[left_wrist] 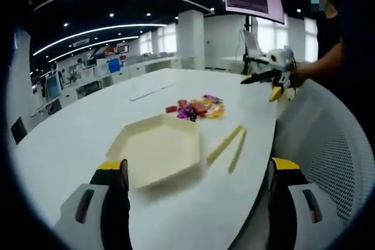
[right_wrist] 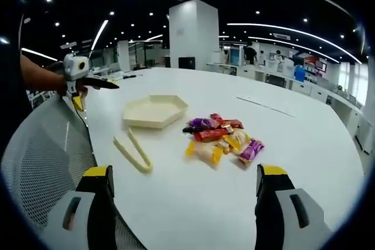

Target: Place the target food into the container with the food tongs after gripping and lifting it, then release it inside without dropping or visibly crushing the food.

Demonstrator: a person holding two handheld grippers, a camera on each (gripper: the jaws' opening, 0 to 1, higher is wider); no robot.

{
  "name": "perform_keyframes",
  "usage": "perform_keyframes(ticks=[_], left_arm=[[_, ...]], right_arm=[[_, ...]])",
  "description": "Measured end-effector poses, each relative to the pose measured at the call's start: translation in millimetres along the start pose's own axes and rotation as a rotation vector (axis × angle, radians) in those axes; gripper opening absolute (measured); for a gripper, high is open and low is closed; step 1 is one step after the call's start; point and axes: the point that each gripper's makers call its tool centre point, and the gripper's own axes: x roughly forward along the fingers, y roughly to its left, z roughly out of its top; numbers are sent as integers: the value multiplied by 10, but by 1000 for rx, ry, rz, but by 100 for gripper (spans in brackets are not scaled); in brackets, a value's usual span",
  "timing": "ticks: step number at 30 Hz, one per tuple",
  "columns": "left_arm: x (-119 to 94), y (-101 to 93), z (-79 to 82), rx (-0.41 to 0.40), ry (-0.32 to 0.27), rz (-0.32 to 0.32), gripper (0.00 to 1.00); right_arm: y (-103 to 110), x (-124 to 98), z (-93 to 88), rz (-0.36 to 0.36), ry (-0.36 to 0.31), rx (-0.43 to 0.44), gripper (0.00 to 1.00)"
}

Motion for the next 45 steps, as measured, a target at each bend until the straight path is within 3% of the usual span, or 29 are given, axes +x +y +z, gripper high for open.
perform_keyframes(ticks=[8, 15, 24, 26, 34, 38, 40, 45], left_arm=[[174, -106, 82, 71, 21, -65, 90], [400, -266, 109, 202, 102, -170, 82], [700, -472, 49, 314, 215, -292, 72], [742, -518, -4, 341, 258, -329, 66], [962, -598, -205, 459, 367, -361, 57], [1030, -629, -335, 405, 430, -360, 50], [1060, -629, -370, 409, 443, -356, 47], [1117, -603, -428, 313, 467, -325, 41]], right_arm=[[60, 12, 11, 13, -1, -3, 100], [66, 10, 10, 20, 7, -21, 100], [135, -29, 3, 43, 1, -76, 100], [154, -40, 2, 47, -2, -95, 100], [205, -56, 0, 59, -6, -109, 99], [203, -69, 3, 60, -9, -103, 99], [195, -73, 6, 59, -8, -101, 100], [180, -83, 30, 59, -12, -98, 99]])
